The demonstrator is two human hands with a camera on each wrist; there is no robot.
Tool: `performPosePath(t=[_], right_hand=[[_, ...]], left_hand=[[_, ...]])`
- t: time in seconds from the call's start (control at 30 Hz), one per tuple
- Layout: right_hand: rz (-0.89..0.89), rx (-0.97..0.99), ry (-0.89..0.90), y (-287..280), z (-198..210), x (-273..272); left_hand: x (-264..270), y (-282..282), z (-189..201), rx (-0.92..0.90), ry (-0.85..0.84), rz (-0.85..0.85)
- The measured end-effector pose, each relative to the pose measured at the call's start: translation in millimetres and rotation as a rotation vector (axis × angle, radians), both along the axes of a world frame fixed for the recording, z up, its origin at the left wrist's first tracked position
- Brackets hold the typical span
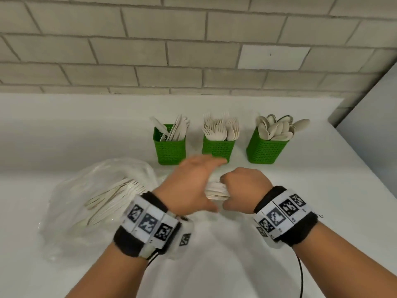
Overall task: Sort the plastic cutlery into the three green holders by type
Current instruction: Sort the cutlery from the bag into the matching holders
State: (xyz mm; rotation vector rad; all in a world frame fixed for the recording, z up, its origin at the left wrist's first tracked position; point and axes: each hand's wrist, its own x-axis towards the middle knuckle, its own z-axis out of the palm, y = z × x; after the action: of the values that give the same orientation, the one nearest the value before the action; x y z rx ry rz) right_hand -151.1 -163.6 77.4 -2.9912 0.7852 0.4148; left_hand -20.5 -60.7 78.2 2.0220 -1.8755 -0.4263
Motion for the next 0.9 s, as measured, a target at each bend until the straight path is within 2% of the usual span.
performPosePath(t=[0.07,0.1,0.17,0.23,0.3,0.33,0.37,0.4,0.47,0.6,0.73,0.9], right_hand=[[0.109,-0.112,-0.046,9.2,10.5,7.6],[0.148,-0.156,-0.063,9.8,13.8,11.0],[0.159,-0.134,-0.137,1.1,18.2,11.5],[0.048,0.058,-0.385,-16.4,19.9,5.4],[-0.199,0.432,-0.759,-23.6,19.5,-3.0],[-0.336,0.624,-0.855,-21.3,16.6,-6.0],[-0.414,0.786,-0.857,-16.5,11.4,-6.2],[-0.417,0.905,-0.803,-9.6,3.8,-5.1],[-0.358,1.015,-0.793,2.9,-13.5,-0.5],[-0.428,1.094,-0.984,3.2,-29.6,6.0],[-0.469,1.229,-1.022,4.4,-35.1,5.7],[-0.506,1.150,-1.094,-1.4,-37.7,8.4]], left_hand=[[-6.7,-12.3,-14.5,0.233,-0.040,0.018],[-5.8,-15.6,-20.6,0.260,0.009,0.026],[-1.3,-14.6,-31.4,0.217,0.310,0.035],[1.9,-9.7,-39.0,0.155,0.752,0.110],[1.0,-3.7,-43.6,0.078,1.159,0.245],[-0.2,-1.9,-45.0,0.043,1.282,0.288],[-1.6,-1.1,-46.1,0.024,1.339,0.304],[-2.2,-1.5,-47.5,0.019,1.360,0.306],[-2.8,-2.2,-49.3,0.025,1.366,0.270],[-2.5,1.7,-49.9,0.016,1.521,0.240],[-5.9,7.3,-51.4,-0.032,1.649,0.265],[-5.3,8.2,-61.5,-0.150,1.657,0.397]])
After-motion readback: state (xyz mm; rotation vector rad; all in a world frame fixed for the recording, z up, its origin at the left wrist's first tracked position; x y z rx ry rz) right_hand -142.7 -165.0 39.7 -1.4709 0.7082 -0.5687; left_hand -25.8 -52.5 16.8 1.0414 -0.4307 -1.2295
